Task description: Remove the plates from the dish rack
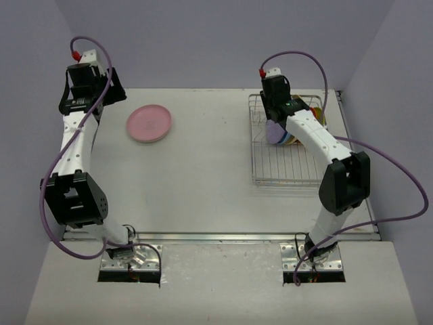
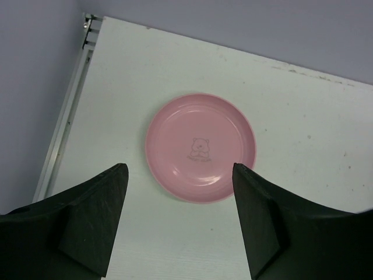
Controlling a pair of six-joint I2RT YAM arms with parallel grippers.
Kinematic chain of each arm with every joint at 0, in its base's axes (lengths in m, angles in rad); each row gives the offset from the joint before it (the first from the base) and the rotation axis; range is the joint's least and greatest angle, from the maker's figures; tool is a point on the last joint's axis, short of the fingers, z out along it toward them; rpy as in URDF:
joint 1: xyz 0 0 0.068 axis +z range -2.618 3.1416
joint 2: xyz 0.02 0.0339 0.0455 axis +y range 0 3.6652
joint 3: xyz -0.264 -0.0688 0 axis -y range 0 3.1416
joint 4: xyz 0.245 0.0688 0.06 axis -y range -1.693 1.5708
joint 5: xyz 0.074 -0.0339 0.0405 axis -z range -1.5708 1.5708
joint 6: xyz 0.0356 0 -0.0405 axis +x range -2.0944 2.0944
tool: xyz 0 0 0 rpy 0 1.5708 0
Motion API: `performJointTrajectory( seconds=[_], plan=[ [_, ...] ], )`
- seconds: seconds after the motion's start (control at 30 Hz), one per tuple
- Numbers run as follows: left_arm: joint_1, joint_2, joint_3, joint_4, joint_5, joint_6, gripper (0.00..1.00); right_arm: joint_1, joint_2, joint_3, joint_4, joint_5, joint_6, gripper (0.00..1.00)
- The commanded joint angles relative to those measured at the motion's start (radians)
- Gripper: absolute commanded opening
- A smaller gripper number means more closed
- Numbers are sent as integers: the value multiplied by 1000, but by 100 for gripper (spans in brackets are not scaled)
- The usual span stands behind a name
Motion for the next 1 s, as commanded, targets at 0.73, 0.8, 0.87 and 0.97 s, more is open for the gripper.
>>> performJointTrajectory(
  seconds=[0.73, 0.8, 0.87, 0.97],
  plan=[
    [-10, -85, -166, 2, 69, 86, 70, 8, 129, 123, 73, 190, -84, 38],
    [-8, -83, -164, 2, 74, 84, 70, 23, 117, 125, 75, 186, -98, 38],
    [-8, -82, -163, 2, 80, 84, 70, 33, 114, 125, 78, 190, -112, 39],
    [-9, -77, -159, -6, 100, 50, 71, 68, 108, 127, 145, 245, -193, 39]
  ],
)
